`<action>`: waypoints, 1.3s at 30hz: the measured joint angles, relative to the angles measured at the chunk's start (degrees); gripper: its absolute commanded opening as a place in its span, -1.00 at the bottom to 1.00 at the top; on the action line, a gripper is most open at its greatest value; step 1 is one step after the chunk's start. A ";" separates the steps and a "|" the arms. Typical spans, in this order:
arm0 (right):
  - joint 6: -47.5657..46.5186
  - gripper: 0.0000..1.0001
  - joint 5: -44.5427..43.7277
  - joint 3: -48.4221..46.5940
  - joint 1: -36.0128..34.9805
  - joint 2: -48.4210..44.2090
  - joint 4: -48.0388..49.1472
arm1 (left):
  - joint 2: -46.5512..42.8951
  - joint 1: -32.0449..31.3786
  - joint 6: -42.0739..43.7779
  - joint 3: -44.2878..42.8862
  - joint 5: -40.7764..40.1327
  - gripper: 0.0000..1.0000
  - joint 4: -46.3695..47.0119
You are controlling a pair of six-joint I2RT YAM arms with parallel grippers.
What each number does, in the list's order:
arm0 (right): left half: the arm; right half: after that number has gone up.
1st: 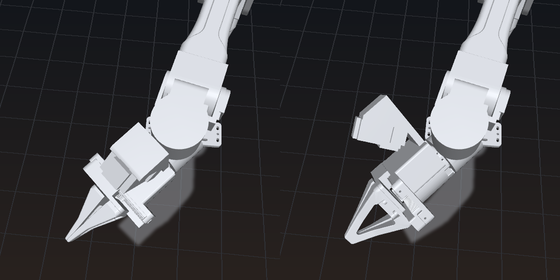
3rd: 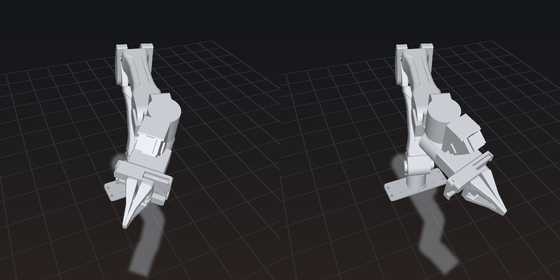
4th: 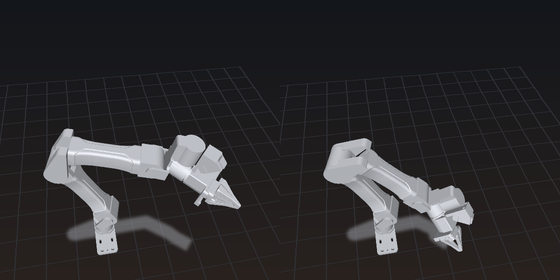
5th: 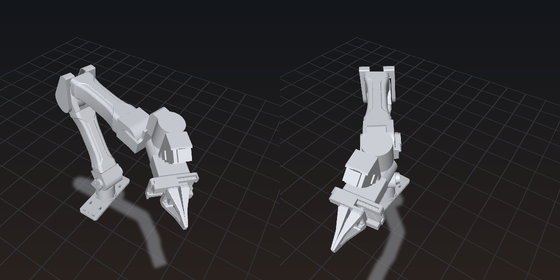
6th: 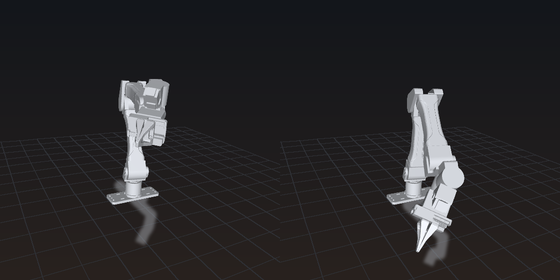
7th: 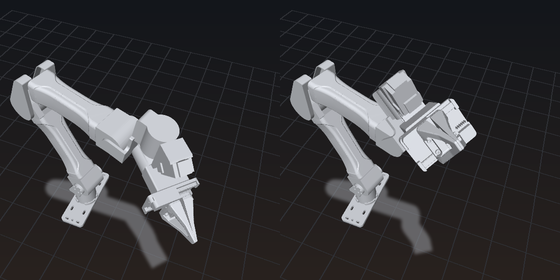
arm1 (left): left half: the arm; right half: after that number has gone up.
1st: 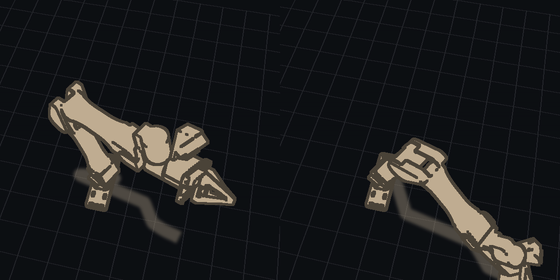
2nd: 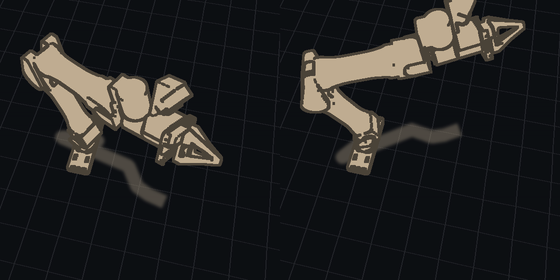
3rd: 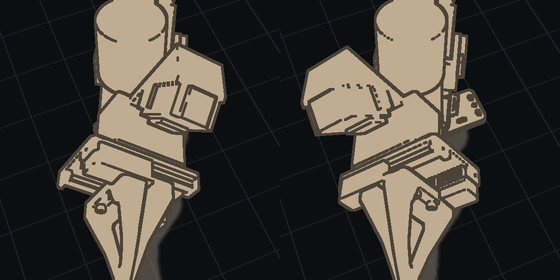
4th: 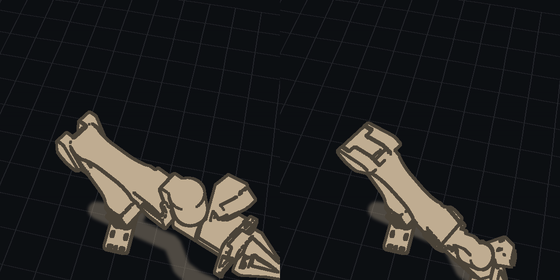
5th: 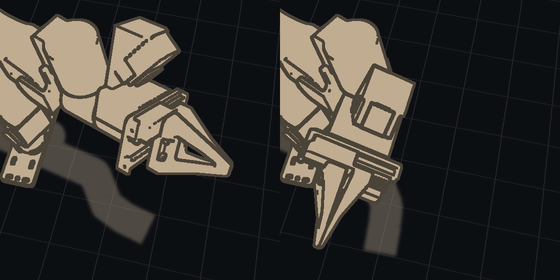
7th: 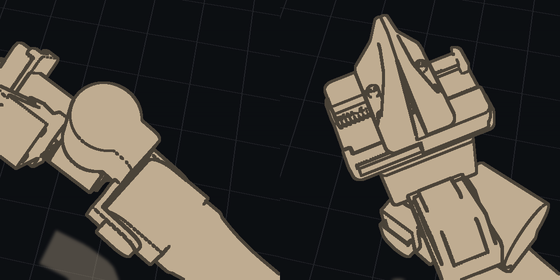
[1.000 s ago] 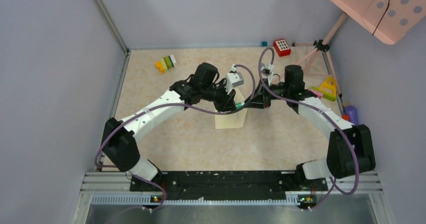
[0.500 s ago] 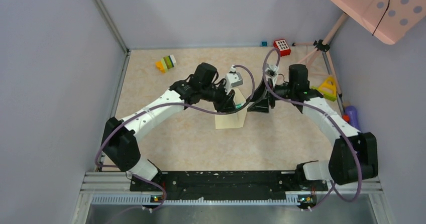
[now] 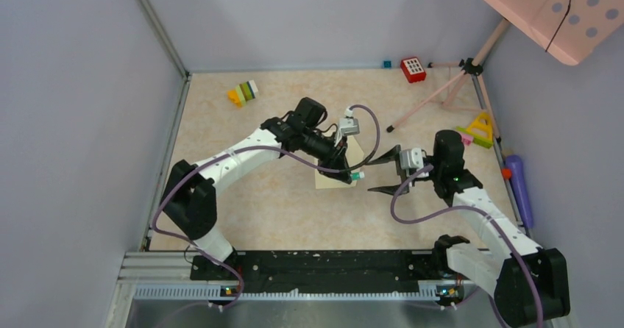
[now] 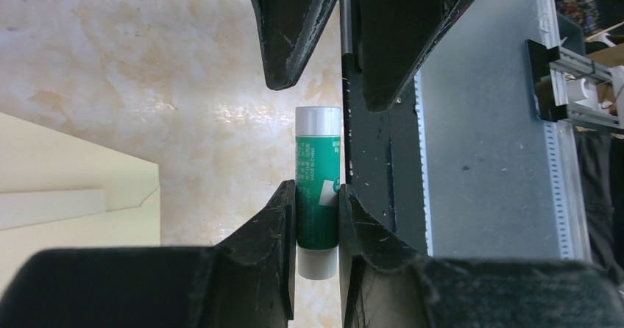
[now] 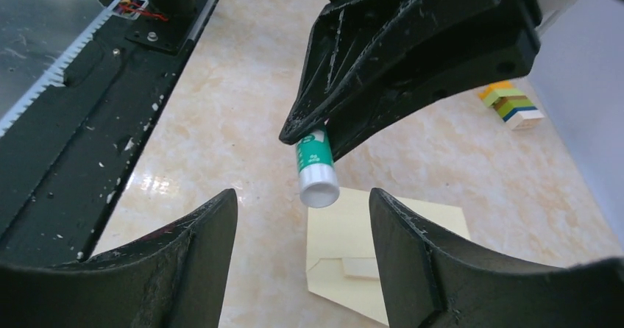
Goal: Place the letter into the envelope and seal it
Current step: Unscrew the solid glue.
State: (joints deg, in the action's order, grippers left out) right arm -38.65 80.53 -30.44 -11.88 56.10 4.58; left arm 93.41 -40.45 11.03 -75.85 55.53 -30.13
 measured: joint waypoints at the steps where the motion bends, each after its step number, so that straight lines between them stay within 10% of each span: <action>1: -1.38 0.27 0.17 -0.04 -0.02 0.00 -0.09 | 0.66 0.00 -0.17 0.00 0.74 -1.00 -0.04; 30: -11.87 -0.55 0.72 -2.29 -2.32 3.61 -8.17 | 3.15 -0.63 -0.20 -1.44 3.32 -1.00 -2.14; 39: 2.89 -0.77 -0.28 -6.19 -2.32 10.97 -6.69 | 2.82 -0.85 0.09 -1.84 -2.23 -1.00 -2.97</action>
State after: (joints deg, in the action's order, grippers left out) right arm -35.77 80.25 -36.62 -14.20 67.07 -2.11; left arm 96.23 -41.30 11.11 -77.69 53.30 -33.10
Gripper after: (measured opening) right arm 0.212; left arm 0.245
